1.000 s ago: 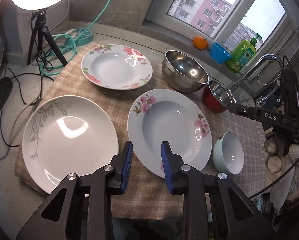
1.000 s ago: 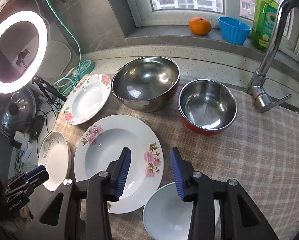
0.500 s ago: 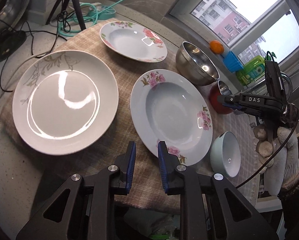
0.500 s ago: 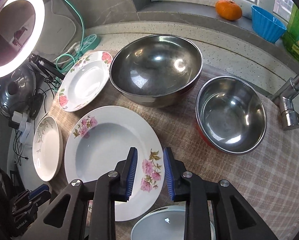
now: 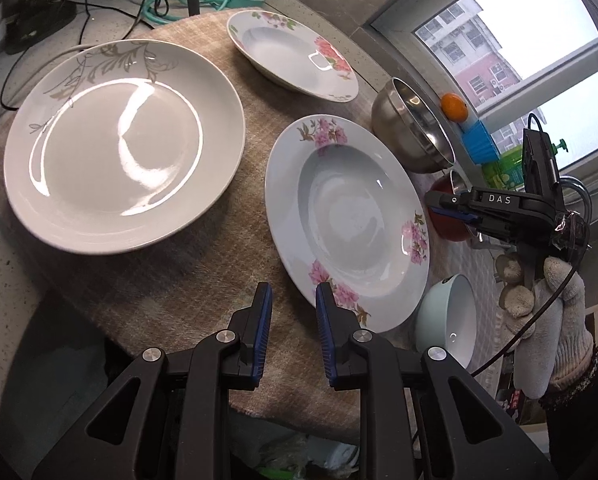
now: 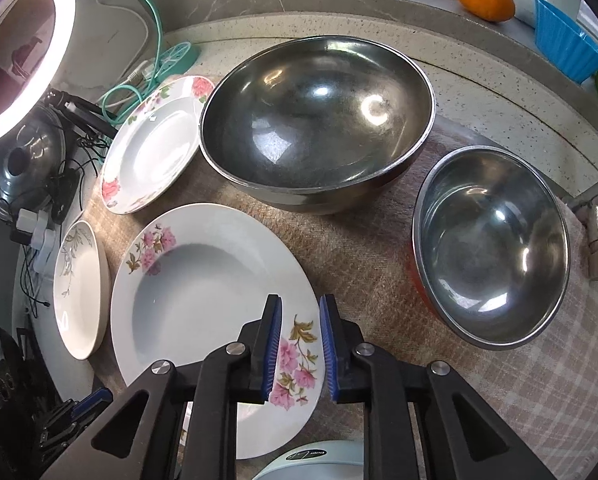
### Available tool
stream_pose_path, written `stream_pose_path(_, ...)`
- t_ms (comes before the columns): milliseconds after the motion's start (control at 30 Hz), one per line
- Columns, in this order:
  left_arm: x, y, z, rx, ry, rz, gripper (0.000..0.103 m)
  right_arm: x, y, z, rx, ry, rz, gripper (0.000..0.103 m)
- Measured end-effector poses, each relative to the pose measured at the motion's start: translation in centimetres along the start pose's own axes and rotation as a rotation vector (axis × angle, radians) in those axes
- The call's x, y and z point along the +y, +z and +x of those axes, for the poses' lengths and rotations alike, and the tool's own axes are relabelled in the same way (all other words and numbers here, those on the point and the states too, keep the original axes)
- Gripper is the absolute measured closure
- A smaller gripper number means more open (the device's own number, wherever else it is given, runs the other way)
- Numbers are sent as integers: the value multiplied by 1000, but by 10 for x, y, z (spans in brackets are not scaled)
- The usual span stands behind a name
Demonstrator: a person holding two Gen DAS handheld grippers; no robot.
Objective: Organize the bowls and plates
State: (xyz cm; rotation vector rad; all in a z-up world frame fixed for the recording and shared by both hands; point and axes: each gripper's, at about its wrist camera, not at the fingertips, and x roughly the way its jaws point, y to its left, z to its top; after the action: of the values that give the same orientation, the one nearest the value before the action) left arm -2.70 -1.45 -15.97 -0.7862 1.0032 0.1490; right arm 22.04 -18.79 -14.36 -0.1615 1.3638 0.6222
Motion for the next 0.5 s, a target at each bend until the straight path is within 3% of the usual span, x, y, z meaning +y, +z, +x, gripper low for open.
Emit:
stream_pose_path(167, 8, 5, 7, 8, -11, -52, 85, -1, 4, 6, 9, 7, -1, 86)
stream_pose_path(500, 9, 8, 18, 32, -13, -61, 85, -4, 11, 17, 27, 20, 9, 88)
